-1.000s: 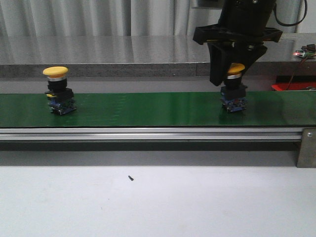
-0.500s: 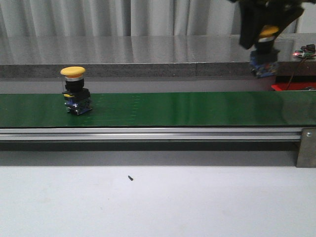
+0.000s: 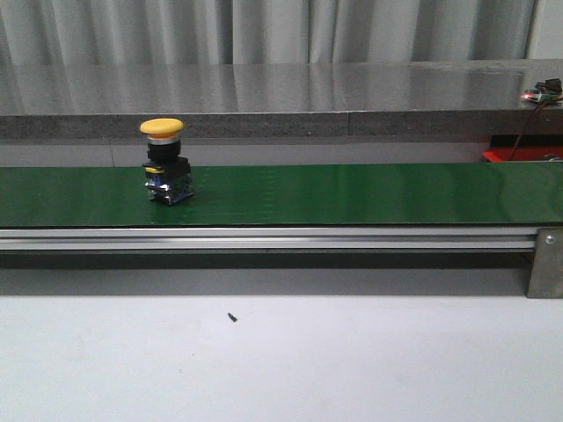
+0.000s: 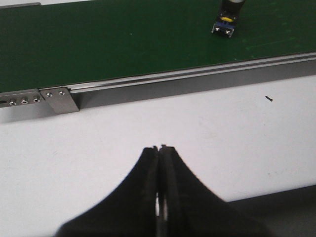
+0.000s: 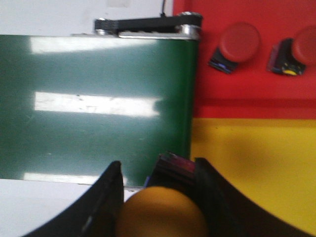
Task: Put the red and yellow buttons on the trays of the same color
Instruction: 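Lift the yellow button off the belt and carry it over the yellow tray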
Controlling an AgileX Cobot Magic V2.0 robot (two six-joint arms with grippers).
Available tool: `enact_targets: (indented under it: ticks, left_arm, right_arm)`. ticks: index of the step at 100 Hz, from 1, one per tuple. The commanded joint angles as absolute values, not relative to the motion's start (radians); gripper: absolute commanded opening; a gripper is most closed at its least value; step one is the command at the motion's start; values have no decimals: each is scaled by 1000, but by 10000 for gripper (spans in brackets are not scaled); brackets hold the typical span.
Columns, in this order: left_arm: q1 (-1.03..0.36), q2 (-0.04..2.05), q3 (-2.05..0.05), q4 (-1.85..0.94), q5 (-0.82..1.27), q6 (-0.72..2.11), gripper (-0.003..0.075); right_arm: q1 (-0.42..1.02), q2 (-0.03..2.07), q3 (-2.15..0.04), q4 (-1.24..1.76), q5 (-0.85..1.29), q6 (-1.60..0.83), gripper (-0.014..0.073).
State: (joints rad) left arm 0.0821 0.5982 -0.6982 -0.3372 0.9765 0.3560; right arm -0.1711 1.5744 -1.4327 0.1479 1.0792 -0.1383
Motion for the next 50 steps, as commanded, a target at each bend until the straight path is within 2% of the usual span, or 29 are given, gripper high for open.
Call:
enact_targets:
  ticks: [1,23,50]
  left_arm:
    - [74,600,-722,-364,925,357,-20]
    - [74,600,-722,-364,925,357,-20]
    - [74,600,-722,-364,925,357,-20]
  right_arm:
    - [-225,1523,-1420,176,1017,-137,150]
    - [-327,1525,-1285,235,861,-137,150]
    - [-328,1567,-1181,235,703,-137,150]
